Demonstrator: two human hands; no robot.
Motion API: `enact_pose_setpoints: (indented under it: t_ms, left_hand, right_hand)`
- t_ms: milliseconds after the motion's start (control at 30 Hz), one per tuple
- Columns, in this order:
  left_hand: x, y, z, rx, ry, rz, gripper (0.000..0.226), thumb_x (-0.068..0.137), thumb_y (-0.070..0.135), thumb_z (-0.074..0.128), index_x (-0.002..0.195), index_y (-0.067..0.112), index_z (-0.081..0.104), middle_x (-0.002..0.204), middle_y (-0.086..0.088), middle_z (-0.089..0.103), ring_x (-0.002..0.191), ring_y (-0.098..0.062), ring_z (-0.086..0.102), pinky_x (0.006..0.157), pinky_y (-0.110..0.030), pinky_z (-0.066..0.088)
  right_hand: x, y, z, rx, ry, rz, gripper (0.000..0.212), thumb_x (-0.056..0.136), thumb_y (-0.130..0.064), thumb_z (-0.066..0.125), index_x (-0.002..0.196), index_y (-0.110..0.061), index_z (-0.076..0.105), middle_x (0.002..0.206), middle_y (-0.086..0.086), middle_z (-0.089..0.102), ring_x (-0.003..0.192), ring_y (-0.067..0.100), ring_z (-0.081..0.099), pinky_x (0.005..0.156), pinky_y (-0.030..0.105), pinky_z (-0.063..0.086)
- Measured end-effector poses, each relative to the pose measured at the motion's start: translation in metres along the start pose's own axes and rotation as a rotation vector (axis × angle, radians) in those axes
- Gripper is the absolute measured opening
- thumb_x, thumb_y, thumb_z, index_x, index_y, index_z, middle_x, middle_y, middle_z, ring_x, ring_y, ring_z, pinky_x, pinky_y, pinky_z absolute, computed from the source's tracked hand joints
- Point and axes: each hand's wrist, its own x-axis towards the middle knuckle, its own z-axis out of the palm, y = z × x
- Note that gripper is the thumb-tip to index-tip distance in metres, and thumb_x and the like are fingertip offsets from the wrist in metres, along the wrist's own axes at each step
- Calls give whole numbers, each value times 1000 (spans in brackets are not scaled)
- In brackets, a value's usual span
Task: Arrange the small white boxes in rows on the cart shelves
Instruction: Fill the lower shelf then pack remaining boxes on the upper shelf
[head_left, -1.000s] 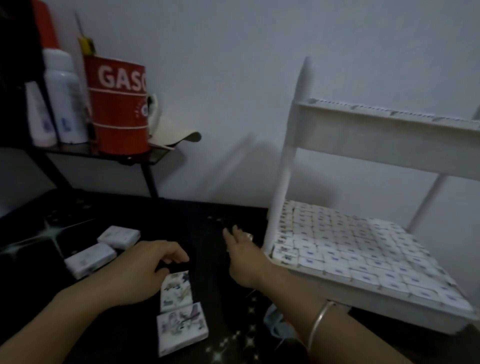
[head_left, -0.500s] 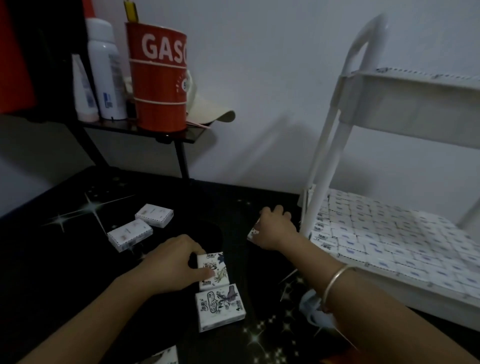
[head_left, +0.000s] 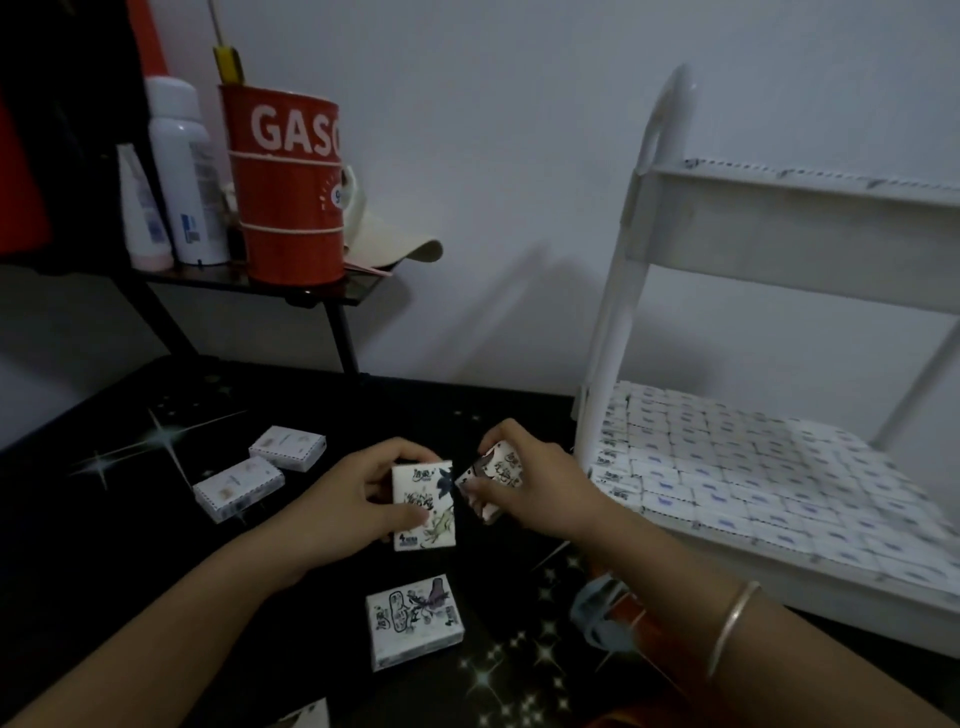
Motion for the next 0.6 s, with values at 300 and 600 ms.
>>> enact_pose_setpoints:
  t_ms: [300,600]
  left_hand:
    - [-5,87,23,-84,-54,144,42,87,0,63,113,33,66,102,0,73,92,-15,71,76,-32,58]
    - [11,180,91,-193,-236,274,37,90,0,59,111,30,67,102,-6,72,93,-20,69,77,-34,58]
  right_hand:
    - [-68,-11,-94,369,14,106,8,91,-39,59,94,-39,52,82,-6,65,54,1,53,54,22,38]
    - [-153,8,-201,446,248,139,8,95,-23,46,93,-26,53,60,-13,51,48,9,35,43,19,29]
